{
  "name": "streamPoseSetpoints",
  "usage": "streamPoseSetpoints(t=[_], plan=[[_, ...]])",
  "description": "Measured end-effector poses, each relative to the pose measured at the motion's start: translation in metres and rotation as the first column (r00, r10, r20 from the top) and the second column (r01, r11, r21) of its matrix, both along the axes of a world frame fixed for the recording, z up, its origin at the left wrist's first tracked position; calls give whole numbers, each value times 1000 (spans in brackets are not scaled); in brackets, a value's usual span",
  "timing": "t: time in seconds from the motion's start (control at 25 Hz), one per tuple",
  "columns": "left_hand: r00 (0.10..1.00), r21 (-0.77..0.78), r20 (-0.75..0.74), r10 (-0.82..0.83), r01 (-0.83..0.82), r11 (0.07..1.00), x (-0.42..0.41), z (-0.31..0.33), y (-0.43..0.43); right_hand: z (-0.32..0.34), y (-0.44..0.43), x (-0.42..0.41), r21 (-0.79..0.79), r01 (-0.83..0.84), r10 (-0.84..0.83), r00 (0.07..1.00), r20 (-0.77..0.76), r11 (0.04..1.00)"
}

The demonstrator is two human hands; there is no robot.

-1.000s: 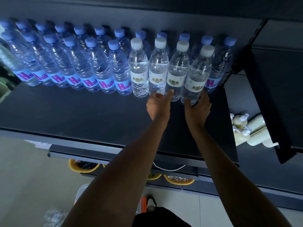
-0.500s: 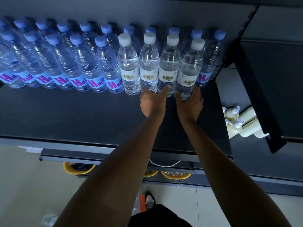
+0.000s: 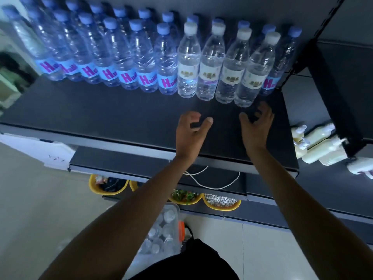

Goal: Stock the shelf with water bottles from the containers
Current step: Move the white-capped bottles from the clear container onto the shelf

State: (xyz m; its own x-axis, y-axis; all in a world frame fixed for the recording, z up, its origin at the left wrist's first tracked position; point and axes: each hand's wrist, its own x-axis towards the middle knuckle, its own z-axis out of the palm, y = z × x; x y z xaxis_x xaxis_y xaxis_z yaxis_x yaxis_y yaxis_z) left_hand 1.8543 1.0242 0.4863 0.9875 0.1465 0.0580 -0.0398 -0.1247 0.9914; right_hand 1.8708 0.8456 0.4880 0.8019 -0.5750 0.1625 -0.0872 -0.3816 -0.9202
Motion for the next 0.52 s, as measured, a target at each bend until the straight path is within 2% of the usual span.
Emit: streamPoseSetpoints(t=[0.12,0.28,0.4,0.52], plan=[[996,-63,43,81,-79,995,-44,1,52,-8,42,-53,-70,-90,96,991,95,993],[980,-14,37,198,-198,980,-104,-30,144,-36,122,-122,-258,-267,313,937,155,928],[960,67,-27,280,-278,958,-147,-72,206,-72,178,-168,-247,-392,422,903,82,886],[930,178,-82,358,-340,923,-203,-140,261,-135,226,-219,-258,-534,543,839,-40,805]])
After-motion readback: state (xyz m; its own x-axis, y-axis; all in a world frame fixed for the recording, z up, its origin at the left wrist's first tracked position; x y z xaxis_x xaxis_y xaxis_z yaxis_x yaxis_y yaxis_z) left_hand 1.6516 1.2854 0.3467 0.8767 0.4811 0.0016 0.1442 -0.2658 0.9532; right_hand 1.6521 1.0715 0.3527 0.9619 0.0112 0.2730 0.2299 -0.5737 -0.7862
